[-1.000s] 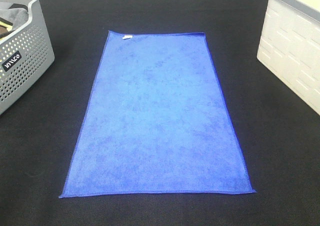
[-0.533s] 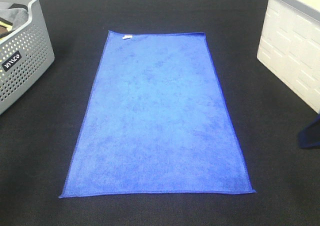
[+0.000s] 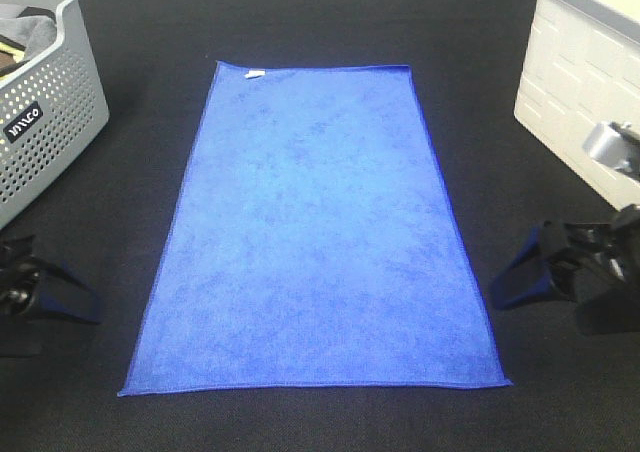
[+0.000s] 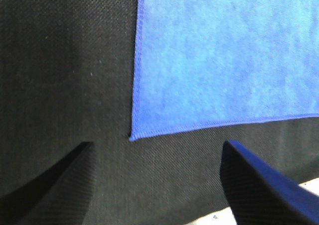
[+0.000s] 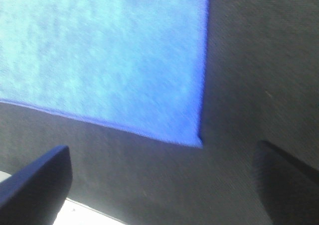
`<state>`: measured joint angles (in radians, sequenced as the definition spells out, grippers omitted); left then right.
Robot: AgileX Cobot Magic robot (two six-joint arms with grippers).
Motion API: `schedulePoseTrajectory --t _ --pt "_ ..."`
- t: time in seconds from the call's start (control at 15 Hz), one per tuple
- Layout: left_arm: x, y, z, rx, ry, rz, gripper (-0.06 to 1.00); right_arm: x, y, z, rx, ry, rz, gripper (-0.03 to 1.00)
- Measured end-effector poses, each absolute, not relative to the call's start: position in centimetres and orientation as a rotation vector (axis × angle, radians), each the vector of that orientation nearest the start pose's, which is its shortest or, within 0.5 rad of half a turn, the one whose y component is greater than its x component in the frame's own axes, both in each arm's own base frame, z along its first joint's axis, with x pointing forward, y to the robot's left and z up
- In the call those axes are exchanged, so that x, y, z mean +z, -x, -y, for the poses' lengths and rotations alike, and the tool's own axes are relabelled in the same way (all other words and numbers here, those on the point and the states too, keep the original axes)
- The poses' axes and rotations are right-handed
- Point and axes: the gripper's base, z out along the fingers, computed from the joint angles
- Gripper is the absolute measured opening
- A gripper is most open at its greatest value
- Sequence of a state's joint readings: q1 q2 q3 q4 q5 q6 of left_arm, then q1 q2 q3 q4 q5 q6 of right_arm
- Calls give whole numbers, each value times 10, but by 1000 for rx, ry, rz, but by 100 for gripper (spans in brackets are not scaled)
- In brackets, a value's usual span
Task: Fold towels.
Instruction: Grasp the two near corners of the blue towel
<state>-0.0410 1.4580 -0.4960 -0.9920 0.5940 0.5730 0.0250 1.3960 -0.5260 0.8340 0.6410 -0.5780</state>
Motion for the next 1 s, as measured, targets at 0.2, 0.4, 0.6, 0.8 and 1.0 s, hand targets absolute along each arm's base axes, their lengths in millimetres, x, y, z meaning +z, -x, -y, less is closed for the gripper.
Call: schedulePoseTrajectory --t 0.2,0.4,0.6,0.8,1.0 --pt "134 -218 51 -761 330 -2798 67 152 -216 -49 745 -64 -2792 92" --pt "116 -224 52 -775 326 -2817 67 132 -222 -52 792 -26 -2819 88" --pt "100 -228 53 -798 306 -2827 67 115 -223 -63 794 60 -2867 86" --pt "90 -228 55 -824 301 -2847 67 102 -221 -70 802 71 -2920 84" --pt "81 -230 72 -922 275 -2840 66 95 -225 -72 843 -4 -2924 80"
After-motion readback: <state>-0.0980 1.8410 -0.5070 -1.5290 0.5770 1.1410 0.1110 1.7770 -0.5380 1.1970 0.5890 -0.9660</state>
